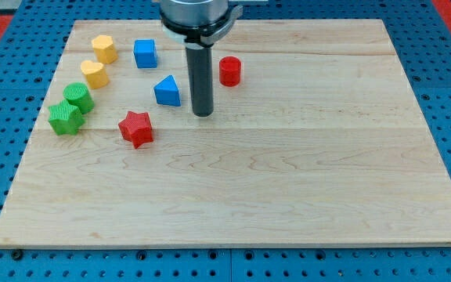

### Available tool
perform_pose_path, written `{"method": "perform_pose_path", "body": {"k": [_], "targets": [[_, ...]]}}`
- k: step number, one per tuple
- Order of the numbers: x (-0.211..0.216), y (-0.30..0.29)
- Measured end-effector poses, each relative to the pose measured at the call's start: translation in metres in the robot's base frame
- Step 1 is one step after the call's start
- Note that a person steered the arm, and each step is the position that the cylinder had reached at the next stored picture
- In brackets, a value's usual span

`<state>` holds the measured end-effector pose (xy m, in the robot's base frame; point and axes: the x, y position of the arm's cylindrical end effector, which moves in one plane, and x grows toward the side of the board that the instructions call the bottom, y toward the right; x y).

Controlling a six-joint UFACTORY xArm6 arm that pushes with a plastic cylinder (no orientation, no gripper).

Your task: Point your arm towards the blue cube

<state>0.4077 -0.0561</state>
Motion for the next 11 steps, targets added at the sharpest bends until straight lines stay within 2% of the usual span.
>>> {"method": "perform_pose_path", "body": {"k": [1,2,3,9,10,11], "targets": [[-0.040,-0.043],[-0.039,-0.034],[-0.008,-0.034],[-0.001,-0.028],[-0.011,0.078],[-0.109,0.107]]}}
